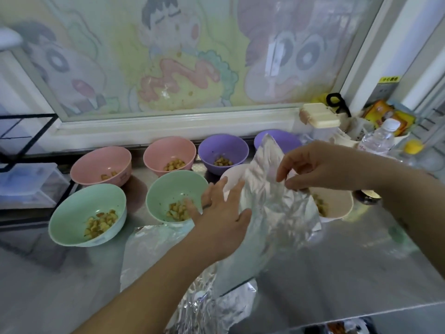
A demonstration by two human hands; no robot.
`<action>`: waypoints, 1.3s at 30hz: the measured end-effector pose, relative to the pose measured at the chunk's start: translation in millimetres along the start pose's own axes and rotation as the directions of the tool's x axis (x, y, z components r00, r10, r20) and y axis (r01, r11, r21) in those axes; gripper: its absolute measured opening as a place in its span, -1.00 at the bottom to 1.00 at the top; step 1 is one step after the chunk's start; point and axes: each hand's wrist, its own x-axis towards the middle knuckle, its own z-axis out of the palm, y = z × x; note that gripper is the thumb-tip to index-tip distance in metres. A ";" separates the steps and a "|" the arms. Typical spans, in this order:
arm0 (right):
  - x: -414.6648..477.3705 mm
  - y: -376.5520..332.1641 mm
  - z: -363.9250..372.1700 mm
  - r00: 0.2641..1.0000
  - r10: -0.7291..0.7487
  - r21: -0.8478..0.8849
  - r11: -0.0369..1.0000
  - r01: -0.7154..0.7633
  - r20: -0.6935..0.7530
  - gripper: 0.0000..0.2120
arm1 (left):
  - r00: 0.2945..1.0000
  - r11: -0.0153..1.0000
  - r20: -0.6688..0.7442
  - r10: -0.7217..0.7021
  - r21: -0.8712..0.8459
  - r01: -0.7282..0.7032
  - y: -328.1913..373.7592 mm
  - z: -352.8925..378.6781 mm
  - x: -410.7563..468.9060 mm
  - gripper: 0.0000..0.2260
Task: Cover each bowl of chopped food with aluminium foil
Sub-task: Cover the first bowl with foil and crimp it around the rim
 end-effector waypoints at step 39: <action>-20.2 273.0 89.5 0.345 0.870 0.871 0.440 -0.217 -0.353 -0.41 | 0.928 0.849 0.105 0.358 0.377 -0.370 66.8 106.0 156.7 -0.63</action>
